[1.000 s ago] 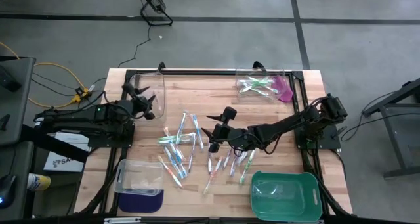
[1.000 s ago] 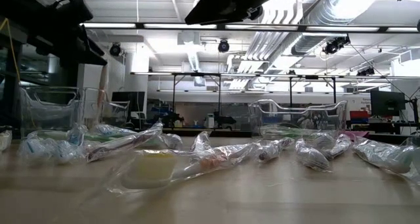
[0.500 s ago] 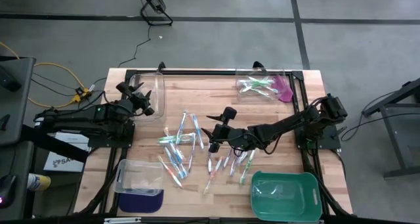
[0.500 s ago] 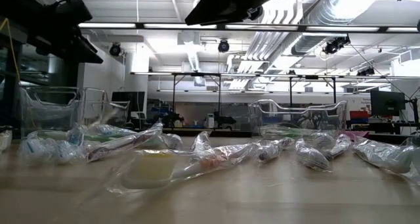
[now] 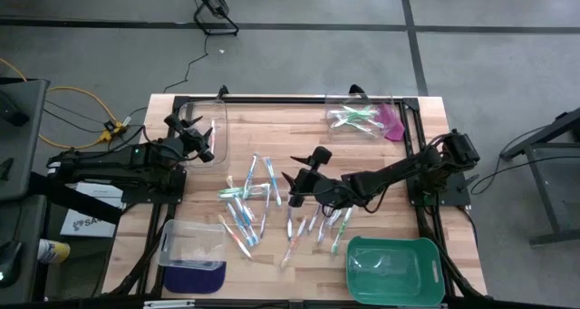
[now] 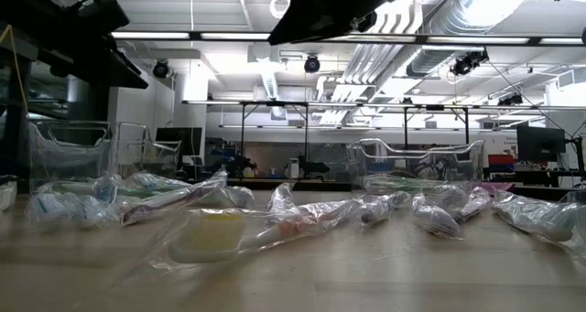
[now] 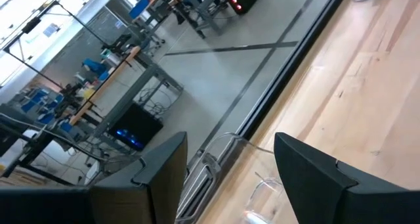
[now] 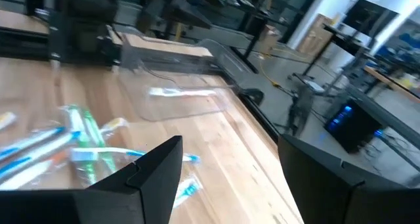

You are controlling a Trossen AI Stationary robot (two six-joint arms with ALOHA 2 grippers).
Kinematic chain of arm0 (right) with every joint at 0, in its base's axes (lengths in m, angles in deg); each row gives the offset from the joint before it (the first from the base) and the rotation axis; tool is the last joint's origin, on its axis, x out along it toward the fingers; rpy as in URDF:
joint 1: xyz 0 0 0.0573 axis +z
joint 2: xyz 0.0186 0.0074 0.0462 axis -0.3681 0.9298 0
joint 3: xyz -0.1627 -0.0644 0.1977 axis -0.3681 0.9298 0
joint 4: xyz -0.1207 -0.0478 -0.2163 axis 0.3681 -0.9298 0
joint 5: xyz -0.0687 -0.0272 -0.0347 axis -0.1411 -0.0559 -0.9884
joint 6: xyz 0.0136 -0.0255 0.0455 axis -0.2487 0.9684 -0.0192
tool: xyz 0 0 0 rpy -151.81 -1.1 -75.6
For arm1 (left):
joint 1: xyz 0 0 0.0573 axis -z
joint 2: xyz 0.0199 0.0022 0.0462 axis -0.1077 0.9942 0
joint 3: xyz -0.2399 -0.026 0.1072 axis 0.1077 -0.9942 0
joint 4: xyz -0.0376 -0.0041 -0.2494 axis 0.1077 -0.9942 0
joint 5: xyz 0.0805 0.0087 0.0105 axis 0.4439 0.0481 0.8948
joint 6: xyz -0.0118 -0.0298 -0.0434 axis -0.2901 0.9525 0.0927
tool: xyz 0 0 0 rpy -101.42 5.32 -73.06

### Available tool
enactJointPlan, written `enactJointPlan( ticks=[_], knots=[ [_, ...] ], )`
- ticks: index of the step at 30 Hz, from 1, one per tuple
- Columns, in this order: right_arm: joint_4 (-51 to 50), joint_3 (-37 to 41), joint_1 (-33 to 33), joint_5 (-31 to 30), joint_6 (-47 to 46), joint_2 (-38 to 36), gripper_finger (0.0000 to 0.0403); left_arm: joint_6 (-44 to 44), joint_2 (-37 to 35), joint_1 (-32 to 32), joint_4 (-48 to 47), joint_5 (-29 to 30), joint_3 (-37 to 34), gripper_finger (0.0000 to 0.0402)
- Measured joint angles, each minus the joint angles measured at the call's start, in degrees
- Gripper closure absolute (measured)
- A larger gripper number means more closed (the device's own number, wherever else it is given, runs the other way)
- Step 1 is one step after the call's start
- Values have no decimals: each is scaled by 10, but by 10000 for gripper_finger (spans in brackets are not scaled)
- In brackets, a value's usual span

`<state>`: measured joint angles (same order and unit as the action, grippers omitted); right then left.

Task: Pick & Place Toothbrushes
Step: Put the violet toothbrush into the green bin

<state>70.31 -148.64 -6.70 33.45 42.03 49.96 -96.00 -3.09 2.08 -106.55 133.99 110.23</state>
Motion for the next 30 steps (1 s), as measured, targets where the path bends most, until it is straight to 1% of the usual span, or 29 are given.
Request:
enactJointPlan(
  ticks=[3, 5, 7, 8, 9, 11, 12, 14, 16, 18, 20, 22, 25, 30],
  knots=[
    [-27, 0, 0, -3, -11, -1, 159, -1, 0, 0, 0, -1, 0, 181],
    [-71, 0, 0, 0, -33, -5, 159, -1, 0, 0, 0, -1, 0, 181],
    [-129, 0, -3, 10, -91, -17, 159, -1, 0, 0, 0, -1, 0, 181],
    [-167, 0, -7, 26, -130, -26, 159, -1, 0, 0, -1, -1, 0, 181],
    [-203, 0, -14, 52, -177, -35, 159, -1, 0, 0, -1, -1, 0, 181],
    [-277, 0, -30, 126, -264, -51, 159, -1, 0, 0, -2, -3, 0, 181],
    [-309, 0, -39, 167, -291, -57, 159, -1, 0, 0, -3, -7, 0, 181],
    [-352, 0, -57, 242, -308, -62, 159, -1, 0, 0, -2, -15, 0, 181],
    [-389, 0, -71, 305, -295, -68, 159, -1, 0, 0, -4, -16, 0, 181],
    [-417, 0, -82, 356, -269, -72, 159, -1, 0, 0, -4, -16, 0, 181],
    [-446, 0, -92, 392, -231, -72, 159, -1, 0, 0, -5, -16, 0, 181],
    [-469, 0, -99, 413, -174, -72, 159, -1, 0, 0, -5, -16, 0, 181],
    [-494, 4, -101, 425, -70, -68, 159, -1, 0, 0, -5, -16, 0, 181],
    [-486, 26, -92, 497, 83, -59, 159, -1, 0, 0, -5, -16, 0, 181]
  ],
)
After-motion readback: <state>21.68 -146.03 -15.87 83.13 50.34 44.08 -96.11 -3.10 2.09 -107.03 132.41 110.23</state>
